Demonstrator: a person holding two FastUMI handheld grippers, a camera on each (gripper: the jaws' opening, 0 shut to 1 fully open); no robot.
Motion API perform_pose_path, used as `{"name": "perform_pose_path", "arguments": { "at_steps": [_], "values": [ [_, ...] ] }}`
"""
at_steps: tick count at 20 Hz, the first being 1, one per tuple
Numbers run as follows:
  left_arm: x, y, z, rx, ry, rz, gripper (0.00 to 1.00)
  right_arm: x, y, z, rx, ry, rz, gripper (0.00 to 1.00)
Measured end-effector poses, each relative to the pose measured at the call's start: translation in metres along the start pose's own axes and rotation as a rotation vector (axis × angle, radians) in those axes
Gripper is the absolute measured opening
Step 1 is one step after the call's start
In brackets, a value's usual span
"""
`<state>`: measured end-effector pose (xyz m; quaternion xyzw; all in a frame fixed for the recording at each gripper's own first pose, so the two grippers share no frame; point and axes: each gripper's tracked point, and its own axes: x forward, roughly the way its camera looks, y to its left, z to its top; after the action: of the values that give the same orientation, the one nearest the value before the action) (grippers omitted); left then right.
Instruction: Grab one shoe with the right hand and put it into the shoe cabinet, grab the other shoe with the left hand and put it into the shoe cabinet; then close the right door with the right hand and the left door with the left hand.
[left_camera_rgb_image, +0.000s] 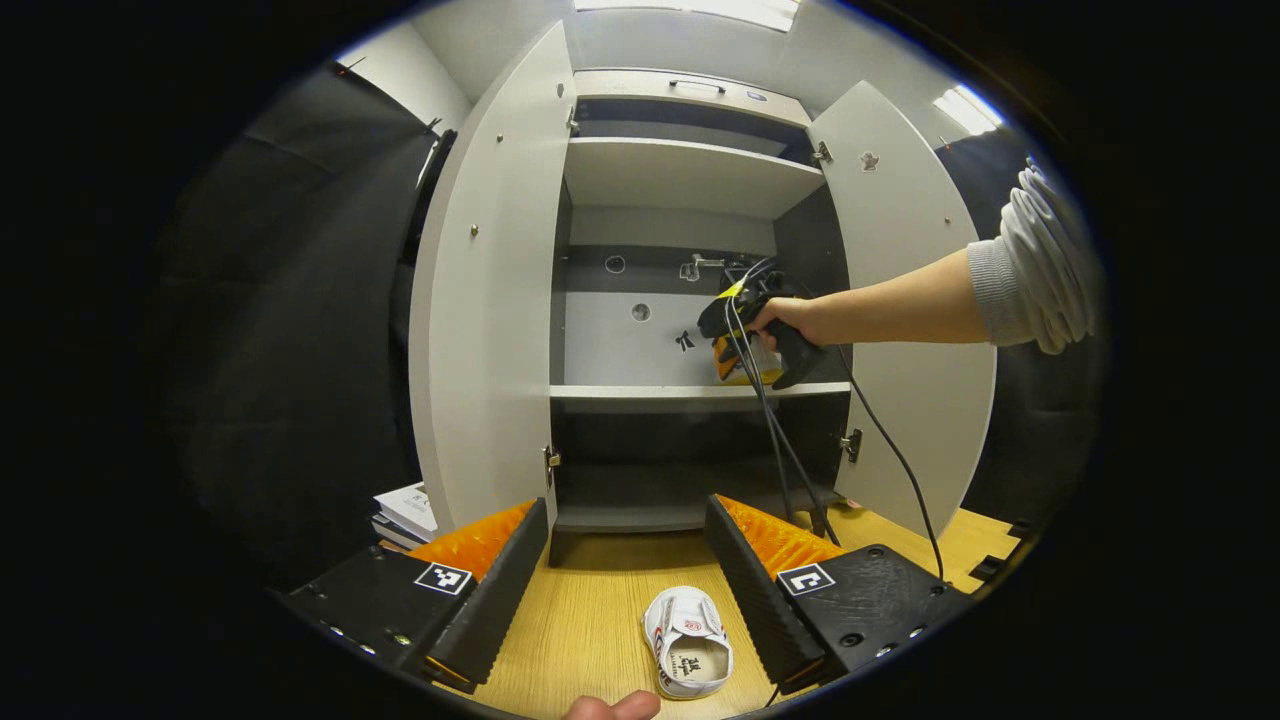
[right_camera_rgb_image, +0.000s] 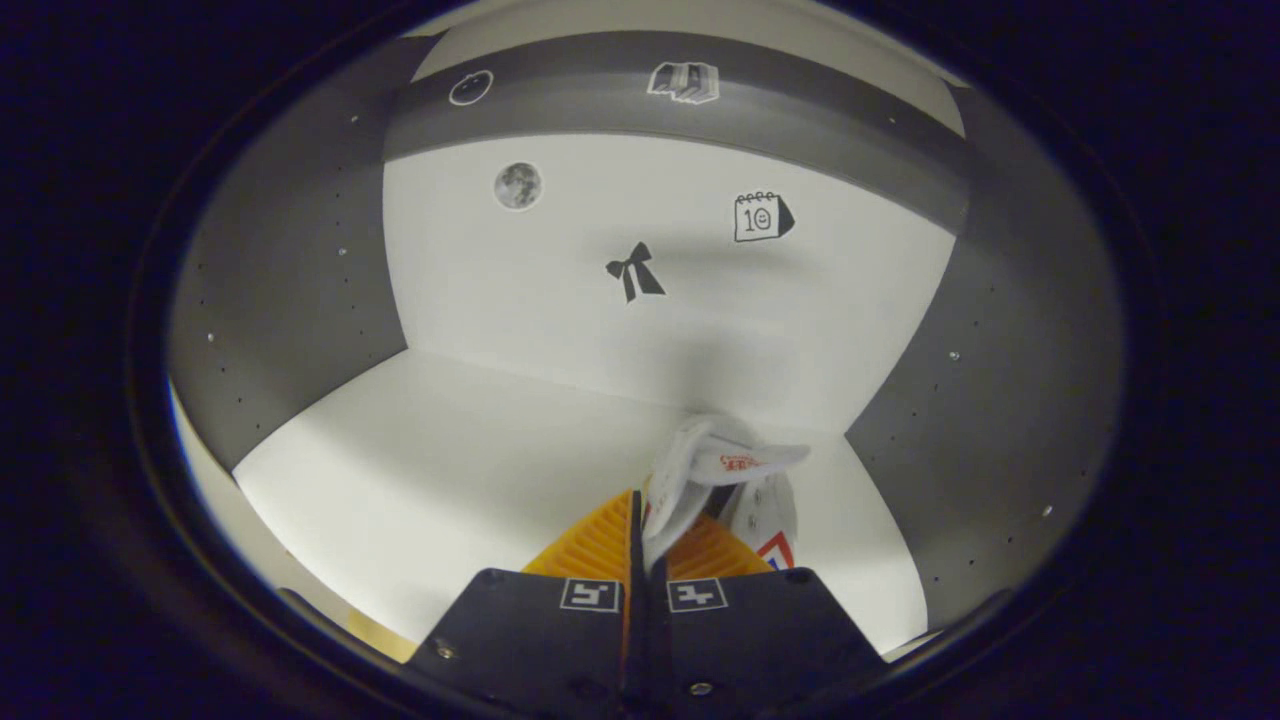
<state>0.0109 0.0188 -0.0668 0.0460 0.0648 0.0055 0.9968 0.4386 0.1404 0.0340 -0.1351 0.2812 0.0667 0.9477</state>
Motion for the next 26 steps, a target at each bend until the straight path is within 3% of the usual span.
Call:
{"name": "perform_pose_path", "arguments": {
  "at_steps": [6, 7, 9, 12, 18, 22, 24, 25, 26],
  "values": [
    [-0.003, 0.003, 0.003, -0.002, -0.011, 0.006, 0.95, -0.006, -0.002, 0.001, -0.011, 0.001, -0.016, 0.2],
    [-0.003, 0.003, 0.003, -0.003, -0.012, 0.004, 0.95, -0.011, -0.003, 0.003, -0.021, -0.001, -0.02, 0.27],
    [-0.003, 0.001, 0.004, -0.002, -0.014, -0.002, 0.95, -0.022, -0.006, 0.008, -0.033, -0.022, -0.028, 0.21],
    [-0.004, -0.003, 0.005, -0.002, -0.018, -0.013, 0.95, -0.054, -0.009, 0.017, -0.033, -0.086, 0.007, 0.21],
    [0.0, -0.013, 0.008, -0.003, -0.03, -0.041, 0.95, -0.161, -0.014, 0.029, 0.01, -0.299, 0.078, 0.21],
    [0.004, -0.019, 0.014, -0.005, -0.049, -0.05, 0.95, -0.225, -0.007, 0.0, 0.037, -0.391, 0.129, 0.22],
    [0.006, -0.021, 0.015, -0.006, -0.054, -0.053, 0.95, -0.247, -0.008, -0.023, 0.046, -0.438, 0.122, 0.22],
    [0.006, -0.022, 0.016, -0.006, -0.055, -0.054, 0.95, -0.257, -0.009, -0.036, 0.052, -0.46, 0.111, 0.27],
    [0.006, -0.023, 0.017, -0.005, -0.058, -0.056, 0.95, -0.264, -0.009, -0.054, 0.054, -0.473, 0.103, 0.22]
  ]
}}
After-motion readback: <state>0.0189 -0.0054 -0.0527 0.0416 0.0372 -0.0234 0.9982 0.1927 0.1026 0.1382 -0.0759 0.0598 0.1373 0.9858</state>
